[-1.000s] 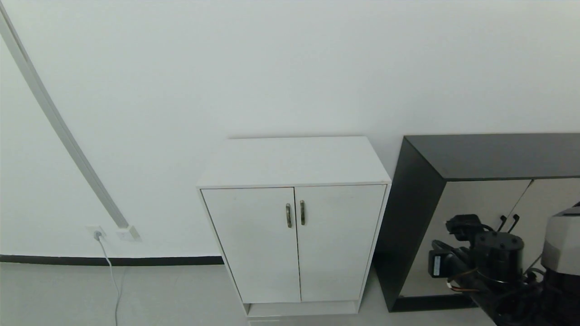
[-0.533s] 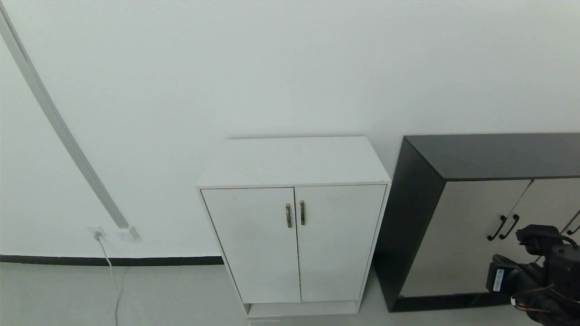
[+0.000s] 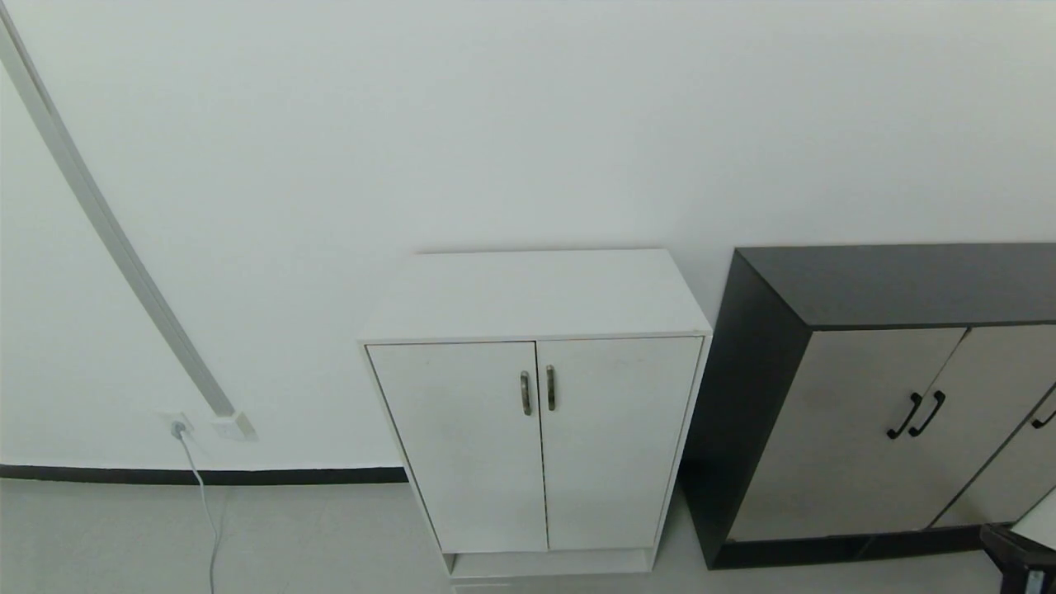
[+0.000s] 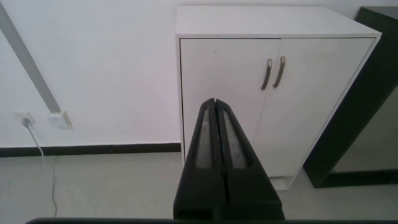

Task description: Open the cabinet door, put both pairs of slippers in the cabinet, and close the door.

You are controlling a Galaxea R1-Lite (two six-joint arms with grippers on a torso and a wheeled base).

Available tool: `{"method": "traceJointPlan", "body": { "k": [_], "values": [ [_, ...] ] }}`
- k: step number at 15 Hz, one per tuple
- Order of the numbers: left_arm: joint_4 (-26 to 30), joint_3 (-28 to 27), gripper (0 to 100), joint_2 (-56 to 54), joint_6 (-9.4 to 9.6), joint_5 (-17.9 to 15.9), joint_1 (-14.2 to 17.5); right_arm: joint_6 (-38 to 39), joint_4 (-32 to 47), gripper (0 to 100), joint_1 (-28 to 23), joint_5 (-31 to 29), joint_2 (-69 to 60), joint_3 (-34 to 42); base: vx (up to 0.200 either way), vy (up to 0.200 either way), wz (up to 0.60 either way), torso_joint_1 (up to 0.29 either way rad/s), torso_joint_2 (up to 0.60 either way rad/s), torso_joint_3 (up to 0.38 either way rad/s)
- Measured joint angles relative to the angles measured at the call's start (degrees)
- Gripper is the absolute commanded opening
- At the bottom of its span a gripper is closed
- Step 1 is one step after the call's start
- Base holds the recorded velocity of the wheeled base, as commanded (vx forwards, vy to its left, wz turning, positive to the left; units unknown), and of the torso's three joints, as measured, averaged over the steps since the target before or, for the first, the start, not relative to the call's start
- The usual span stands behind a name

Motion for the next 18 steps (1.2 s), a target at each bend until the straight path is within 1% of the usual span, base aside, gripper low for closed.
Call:
{"method": "traceJointPlan", "body": {
  "k": [4, 6, 7, 11, 12, 15, 16, 18],
  "values": [
    [0.0, 0.0, 0, 0.0, 0.06, 0.0, 0.0, -1.1, 26.5, 0, 0.1, 9.9, -28.4, 0.0, 0.000, 0.000, 0.00, 0.000, 0.00, 0.000],
    [0.0, 0.0, 0, 0.0, 0.09, -0.1, 0.0, -2.2, 36.4, 0, 0.3, 13.1, -39.0, -0.4, 0.000, 0.000, 0.00, 0.000, 0.00, 0.000],
    [0.0, 0.0, 0, 0.0, 0.11, -0.1, 0.0, -2.7, 38.5, 0, 0.5, 14.1, -42.7, -0.7, 0.000, 0.000, 0.00, 0.000, 0.00, 0.000],
    [0.0, 0.0, 0, 0.0, 0.11, 0.0, 0.0, -8.0, 38.8, 0, 1.3, 14.8, -48.9, -0.2, 0.000, 0.000, 0.00, 0.000, 0.00, 0.000],
    [0.0, 0.0, 0, 0.0, 0.11, 0.0, 0.0, -8.2, 38.8, 0, -0.1, 14.9, -49.5, -0.2, 0.000, 0.000, 0.00, 0.000, 0.00, 0.000],
    [0.0, 0.0, 0, 0.0, 0.09, 0.0, 0.0, -8.2, 38.7, 0, -8.3, 14.9, -50.9, -0.1, 0.000, 0.000, 0.00, 0.000, 0.00, 0.000],
    [0.0, 0.0, 0, 0.0, 0.09, 0.0, 0.0, -8.2, 38.7, 0, -10.0, 14.9, -51.8, -0.1, 0.000, 0.000, 0.00, 0.000, 0.00, 0.000],
    [0.0, 0.0, 0, 0.0, 0.11, 0.0, 0.0, -8.2, 38.7, 0, -11.5, 15.0, -55.2, -0.1, 0.000, 0.000, 0.00, 0.000, 0.00, 0.000]
  ]
}}
